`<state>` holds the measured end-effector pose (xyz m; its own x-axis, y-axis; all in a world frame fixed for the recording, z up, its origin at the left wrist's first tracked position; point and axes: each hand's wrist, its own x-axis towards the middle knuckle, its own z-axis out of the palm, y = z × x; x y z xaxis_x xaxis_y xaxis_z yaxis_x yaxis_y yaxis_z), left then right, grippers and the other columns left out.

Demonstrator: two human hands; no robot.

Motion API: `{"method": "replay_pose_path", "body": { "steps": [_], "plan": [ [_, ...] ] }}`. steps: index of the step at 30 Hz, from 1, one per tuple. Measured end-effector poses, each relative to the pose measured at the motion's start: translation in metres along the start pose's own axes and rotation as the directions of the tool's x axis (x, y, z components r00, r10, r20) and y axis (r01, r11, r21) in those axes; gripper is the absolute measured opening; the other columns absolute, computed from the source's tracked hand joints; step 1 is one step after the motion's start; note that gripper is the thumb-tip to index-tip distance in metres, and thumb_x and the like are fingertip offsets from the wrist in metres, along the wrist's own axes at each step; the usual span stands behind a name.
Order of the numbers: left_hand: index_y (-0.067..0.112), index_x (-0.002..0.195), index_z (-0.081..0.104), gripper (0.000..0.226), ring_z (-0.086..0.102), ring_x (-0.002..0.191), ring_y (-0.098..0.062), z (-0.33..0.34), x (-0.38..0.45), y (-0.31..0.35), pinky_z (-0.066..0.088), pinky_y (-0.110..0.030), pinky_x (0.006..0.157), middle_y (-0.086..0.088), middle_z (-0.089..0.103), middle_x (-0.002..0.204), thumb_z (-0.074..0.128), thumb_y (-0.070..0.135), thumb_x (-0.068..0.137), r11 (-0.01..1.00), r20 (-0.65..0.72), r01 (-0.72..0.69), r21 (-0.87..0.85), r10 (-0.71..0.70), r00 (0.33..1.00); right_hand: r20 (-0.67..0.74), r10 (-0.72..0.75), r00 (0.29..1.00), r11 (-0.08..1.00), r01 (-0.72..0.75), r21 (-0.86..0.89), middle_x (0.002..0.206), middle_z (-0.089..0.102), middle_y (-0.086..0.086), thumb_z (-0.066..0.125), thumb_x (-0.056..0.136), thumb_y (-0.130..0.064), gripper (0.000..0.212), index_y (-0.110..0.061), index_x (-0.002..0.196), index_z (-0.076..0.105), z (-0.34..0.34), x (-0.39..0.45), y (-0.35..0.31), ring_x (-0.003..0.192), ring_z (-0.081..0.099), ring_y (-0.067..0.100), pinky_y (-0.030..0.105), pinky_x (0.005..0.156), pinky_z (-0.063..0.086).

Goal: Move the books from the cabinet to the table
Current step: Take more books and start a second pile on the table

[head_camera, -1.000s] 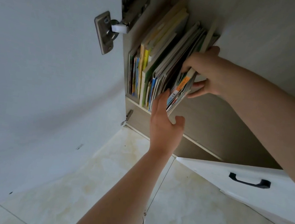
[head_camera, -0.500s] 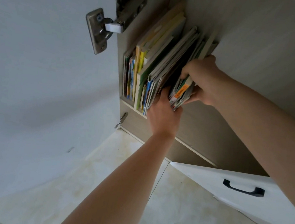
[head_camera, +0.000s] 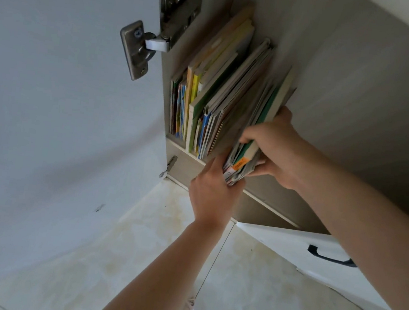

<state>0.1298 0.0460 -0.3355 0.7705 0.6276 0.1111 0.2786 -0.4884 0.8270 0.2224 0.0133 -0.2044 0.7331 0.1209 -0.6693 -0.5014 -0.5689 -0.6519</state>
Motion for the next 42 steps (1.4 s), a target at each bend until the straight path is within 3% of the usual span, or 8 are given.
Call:
{"method": "replay_pose_path", "body": {
  "steps": [6,10,17,24,29,32,38,42],
  "plan": [
    [0.025,0.111,0.053,0.044,0.064,0.089,-0.010,0.012,0.005,0.005,0.057,-0.025,0.068,0.007,0.067,0.100,0.076,0.014,0.075,0.934,0.028,0.122,-0.335,-0.120,0.992,0.059,-0.074,0.996,0.995,0.070,0.066,0.100,0.060,-0.005,0.072,0.080,-0.034,0.068,-0.042,0.126,0.022,-0.004,-0.003,0.012,0.085,0.067,0.022,0.034,0.060,0.058],
    [0.022,0.105,0.057,0.036,0.061,0.077,0.005,0.013,0.009,-0.005,0.055,-0.020,0.063,0.019,0.062,0.088,0.077,0.014,0.076,0.924,-0.012,0.119,-0.362,-0.132,0.991,0.064,-0.102,0.993,0.984,0.092,0.153,0.106,0.059,-0.010,0.058,0.083,-0.056,0.065,-0.045,0.134,0.019,-0.013,0.001,0.026,0.091,0.070,0.027,0.052,0.089,0.046],
    [0.017,0.112,0.061,0.042,0.061,0.092,0.017,-0.012,0.010,-0.030,0.052,-0.009,0.074,0.029,0.061,0.100,0.079,0.011,0.075,0.907,0.146,0.084,-0.412,-0.026,0.989,-0.004,-0.171,0.985,0.985,0.171,0.005,0.115,0.063,0.008,0.059,0.089,0.003,0.078,-0.031,0.145,0.018,-0.053,0.047,0.072,0.100,0.065,0.022,0.041,0.087,0.054],
    [0.034,0.113,0.063,0.050,0.067,0.102,-0.004,-0.040,0.006,-0.051,0.057,-0.025,0.084,0.028,0.069,0.102,0.080,0.008,0.075,0.886,0.317,0.124,-0.446,0.027,0.948,0.155,-0.404,0.901,0.863,0.432,-0.261,0.125,0.057,0.006,0.076,0.066,0.015,0.081,-0.006,0.137,0.041,-0.075,0.069,0.086,0.110,0.055,0.009,0.006,0.088,0.045],
    [0.036,0.119,0.060,0.051,0.063,0.109,-0.017,-0.042,0.008,-0.060,0.055,-0.047,0.090,0.002,0.067,0.115,0.078,0.034,0.071,0.906,0.325,0.100,-0.412,0.044,0.945,0.137,-0.469,0.872,0.845,0.488,-0.218,0.112,0.066,0.015,0.082,0.064,0.008,0.057,-0.016,0.112,0.061,-0.081,0.068,0.112,0.107,0.062,0.019,0.037,0.101,0.048],
    [0.045,0.112,0.057,0.046,0.062,0.106,-0.021,-0.043,0.008,-0.059,0.057,-0.046,0.083,-0.002,0.063,0.111,0.077,0.040,0.071,0.927,0.332,0.071,-0.369,0.060,0.941,0.098,-0.506,0.857,0.835,0.515,-0.194,0.102,0.069,0.004,0.086,0.060,-0.011,0.049,-0.035,0.098,0.067,-0.080,0.064,0.124,0.105,0.065,0.025,0.040,0.096,0.050],
    [0.008,0.115,0.066,0.056,0.067,0.093,-0.003,-0.048,0.016,-0.066,0.056,-0.020,0.079,0.005,0.071,0.101,0.087,0.020,0.064,0.929,0.375,0.221,-0.296,-0.100,0.922,0.053,-0.430,0.901,0.870,0.430,-0.243,0.113,0.067,0.005,0.079,0.072,-0.001,0.044,-0.006,0.112,0.063,-0.073,0.061,0.144,0.104,0.063,0.015,0.028,0.099,0.048],
    [0.014,0.106,0.073,0.050,0.071,0.090,-0.006,-0.060,0.011,-0.063,0.059,-0.029,0.078,0.005,0.075,0.099,0.084,0.021,0.058,0.922,0.479,0.307,-0.237,-0.164,0.863,0.191,-0.320,0.928,0.899,0.361,-0.249,0.110,0.058,-0.010,0.071,0.080,0.000,0.045,-0.023,0.113,0.051,-0.073,0.035,0.136,0.102,0.055,0.008,0.007,0.074,0.051]
  ]
}}
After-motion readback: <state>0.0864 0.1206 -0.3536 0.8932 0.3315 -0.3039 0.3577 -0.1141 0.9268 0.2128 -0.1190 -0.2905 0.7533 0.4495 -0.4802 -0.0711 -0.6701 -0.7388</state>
